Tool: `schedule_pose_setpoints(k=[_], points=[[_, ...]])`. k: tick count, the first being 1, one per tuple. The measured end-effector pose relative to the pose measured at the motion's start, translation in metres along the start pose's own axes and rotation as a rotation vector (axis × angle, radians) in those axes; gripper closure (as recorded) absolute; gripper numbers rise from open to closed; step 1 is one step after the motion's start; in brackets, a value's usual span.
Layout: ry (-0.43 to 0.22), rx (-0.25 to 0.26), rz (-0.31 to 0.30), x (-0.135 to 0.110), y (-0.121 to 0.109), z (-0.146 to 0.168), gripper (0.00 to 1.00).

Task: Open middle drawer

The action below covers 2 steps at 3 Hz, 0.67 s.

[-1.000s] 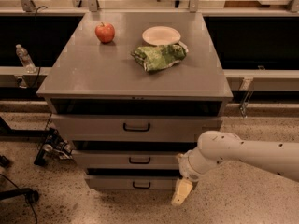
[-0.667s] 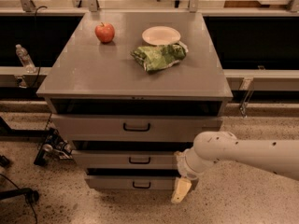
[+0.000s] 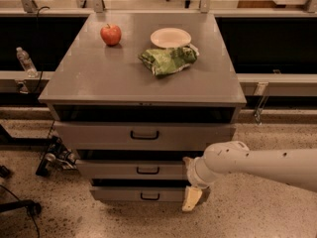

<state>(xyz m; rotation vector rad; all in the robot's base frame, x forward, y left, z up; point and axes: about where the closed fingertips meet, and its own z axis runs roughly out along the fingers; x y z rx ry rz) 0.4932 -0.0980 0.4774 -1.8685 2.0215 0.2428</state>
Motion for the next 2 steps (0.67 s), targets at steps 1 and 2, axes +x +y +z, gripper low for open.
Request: schedule_pose_setpoints(k=[1,2], points=[[-0.011,0.065,-0.032,0.0034,-0.0146,0.0113,0.00],[-0.011,0.065,-0.032,0.0034,-0.0146,0.0113,0.00]])
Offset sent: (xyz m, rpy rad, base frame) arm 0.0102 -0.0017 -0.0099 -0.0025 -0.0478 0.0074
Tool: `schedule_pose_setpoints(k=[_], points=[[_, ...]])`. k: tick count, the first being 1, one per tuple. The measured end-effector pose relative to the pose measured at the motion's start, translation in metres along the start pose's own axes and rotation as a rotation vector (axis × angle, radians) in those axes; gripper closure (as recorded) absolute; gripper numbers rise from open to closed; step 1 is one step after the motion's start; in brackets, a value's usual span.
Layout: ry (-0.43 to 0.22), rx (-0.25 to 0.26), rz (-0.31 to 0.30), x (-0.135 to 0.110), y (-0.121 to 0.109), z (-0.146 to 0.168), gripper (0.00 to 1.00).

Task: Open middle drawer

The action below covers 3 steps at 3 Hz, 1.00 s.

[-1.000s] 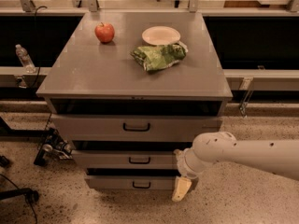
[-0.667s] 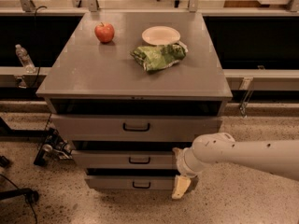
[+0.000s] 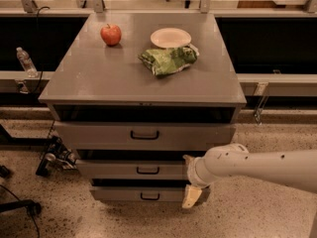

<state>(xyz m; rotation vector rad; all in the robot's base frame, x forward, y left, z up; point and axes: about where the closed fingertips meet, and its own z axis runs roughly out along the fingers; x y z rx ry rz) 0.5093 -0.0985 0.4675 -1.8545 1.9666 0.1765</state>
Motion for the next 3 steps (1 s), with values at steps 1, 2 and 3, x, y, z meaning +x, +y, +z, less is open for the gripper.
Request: schedule_pose_setpoints(k=[1,2,3], points=[[0.041,0.036,-0.048,0.001,-0.004,0.004,0.00],[0.095,0.085,-0.147,0.004,-0.017,0.007,0.00],[0.119,0.117,-0.217,0.007,-0.031,0.010,0.00]])
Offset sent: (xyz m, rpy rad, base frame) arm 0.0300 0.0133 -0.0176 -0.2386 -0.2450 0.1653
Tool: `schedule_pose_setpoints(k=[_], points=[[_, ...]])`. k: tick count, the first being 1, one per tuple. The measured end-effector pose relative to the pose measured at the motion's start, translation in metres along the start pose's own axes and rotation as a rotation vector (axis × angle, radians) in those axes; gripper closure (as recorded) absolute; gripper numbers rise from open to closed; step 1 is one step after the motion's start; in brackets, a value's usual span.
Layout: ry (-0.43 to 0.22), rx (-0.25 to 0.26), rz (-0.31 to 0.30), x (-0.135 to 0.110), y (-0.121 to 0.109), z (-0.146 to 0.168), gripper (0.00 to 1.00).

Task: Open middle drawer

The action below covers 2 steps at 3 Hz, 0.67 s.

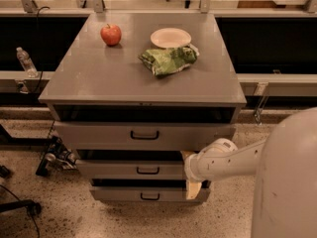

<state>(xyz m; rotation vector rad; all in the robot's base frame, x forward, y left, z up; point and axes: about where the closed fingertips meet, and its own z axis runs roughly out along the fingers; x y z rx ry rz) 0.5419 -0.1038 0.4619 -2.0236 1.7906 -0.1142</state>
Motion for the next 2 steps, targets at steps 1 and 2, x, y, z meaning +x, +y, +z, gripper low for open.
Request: schedule_pose_setpoints(k=[1,2], points=[[0.016,0.022,-0.023,0.010,-0.011,0.007,0.00],[0.033,0.030,-0.025,0.023,-0.019,0.022,0.00]])
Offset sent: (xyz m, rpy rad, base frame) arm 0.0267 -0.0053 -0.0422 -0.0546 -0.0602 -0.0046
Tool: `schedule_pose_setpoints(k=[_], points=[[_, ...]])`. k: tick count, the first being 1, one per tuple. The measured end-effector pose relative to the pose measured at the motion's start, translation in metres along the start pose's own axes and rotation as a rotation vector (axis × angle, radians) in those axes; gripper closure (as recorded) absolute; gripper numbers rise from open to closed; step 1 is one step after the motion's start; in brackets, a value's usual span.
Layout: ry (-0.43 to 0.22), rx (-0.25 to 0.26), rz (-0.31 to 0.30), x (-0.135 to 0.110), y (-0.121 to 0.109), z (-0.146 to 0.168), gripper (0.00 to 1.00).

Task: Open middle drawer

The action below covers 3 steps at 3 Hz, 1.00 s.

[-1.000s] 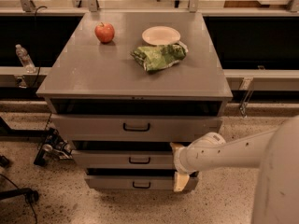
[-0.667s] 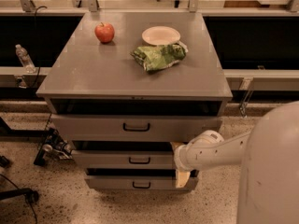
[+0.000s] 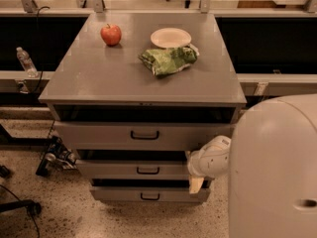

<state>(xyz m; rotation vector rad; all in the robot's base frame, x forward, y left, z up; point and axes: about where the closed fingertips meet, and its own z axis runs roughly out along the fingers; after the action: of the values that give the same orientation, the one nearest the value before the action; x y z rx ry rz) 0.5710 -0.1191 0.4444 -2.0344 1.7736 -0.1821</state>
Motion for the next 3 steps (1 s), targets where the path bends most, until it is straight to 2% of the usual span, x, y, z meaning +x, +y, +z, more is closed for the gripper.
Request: schedule_pose_setpoints(k=[2,3], points=[[0.018,-0.014,0.037,0.018,0.005,0.025,0.00],[0.030,-0.022,0.050,0.025,0.008,0.029,0.13]])
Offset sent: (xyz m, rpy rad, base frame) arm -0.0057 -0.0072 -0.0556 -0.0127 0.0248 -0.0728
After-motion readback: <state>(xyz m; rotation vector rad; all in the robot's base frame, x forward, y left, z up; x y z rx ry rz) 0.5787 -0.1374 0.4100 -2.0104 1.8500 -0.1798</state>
